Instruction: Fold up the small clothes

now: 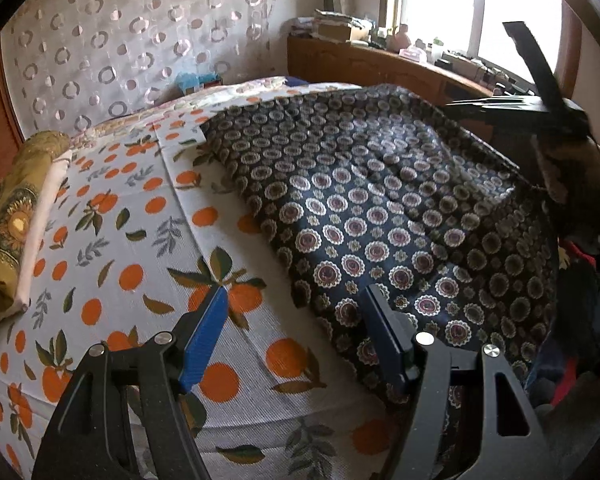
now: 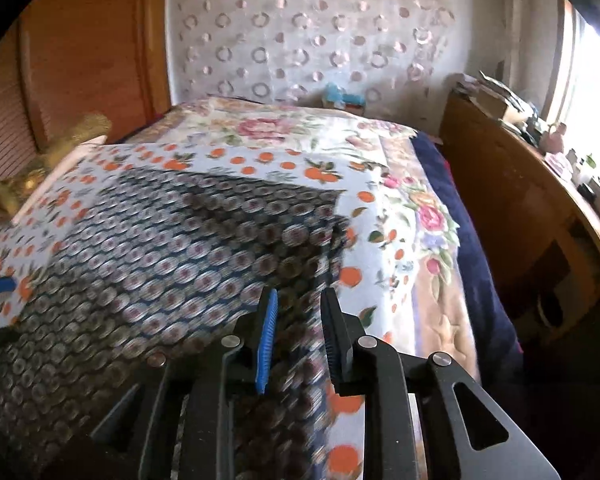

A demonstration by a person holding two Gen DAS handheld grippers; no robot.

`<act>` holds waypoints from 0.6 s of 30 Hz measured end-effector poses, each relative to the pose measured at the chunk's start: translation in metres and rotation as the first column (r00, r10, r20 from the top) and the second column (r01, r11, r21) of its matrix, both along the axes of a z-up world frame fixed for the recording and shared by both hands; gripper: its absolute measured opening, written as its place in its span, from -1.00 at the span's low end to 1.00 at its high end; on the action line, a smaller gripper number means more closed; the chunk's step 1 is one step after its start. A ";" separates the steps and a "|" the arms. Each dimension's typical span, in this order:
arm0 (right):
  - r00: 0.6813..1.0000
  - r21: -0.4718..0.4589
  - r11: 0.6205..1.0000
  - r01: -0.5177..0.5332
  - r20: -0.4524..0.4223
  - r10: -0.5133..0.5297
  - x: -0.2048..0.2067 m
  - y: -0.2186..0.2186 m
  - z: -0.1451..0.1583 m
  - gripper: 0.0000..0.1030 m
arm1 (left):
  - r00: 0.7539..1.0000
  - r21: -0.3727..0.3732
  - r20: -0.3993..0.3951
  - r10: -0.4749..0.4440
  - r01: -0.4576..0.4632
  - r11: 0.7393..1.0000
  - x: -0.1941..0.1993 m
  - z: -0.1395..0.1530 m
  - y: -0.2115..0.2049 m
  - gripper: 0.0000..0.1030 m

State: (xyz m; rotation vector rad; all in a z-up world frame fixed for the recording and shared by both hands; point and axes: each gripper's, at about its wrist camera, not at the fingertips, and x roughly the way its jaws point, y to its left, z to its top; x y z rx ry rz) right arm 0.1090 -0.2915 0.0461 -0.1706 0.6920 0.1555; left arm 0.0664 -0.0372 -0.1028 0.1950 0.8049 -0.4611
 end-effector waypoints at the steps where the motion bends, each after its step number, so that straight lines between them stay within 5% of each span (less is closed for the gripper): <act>1: 1.000 0.003 1.000 -0.012 0.004 0.012 -0.010 0.003 -0.002 -0.54 | 1.000 0.004 -0.006 -0.001 0.001 1.000 0.000 -0.001 -0.001 0.35; 7: 0.996 0.024 0.996 -0.088 -0.024 0.088 -0.043 0.015 -0.027 -0.12 | 1.000 0.012 -0.030 -0.001 0.002 1.000 0.001 -0.005 -0.002 0.35; 11: 0.993 -0.004 0.996 -0.090 -0.082 0.090 -0.042 0.013 -0.053 -0.09 | 0.999 0.011 -0.033 -0.001 0.002 1.000 0.001 -0.005 -0.002 0.35; 18: 0.994 0.015 0.996 -0.084 -0.070 0.085 -0.042 0.008 -0.055 -0.06 | 0.999 -0.029 -0.050 -0.022 0.021 0.999 -0.009 -0.004 0.001 0.35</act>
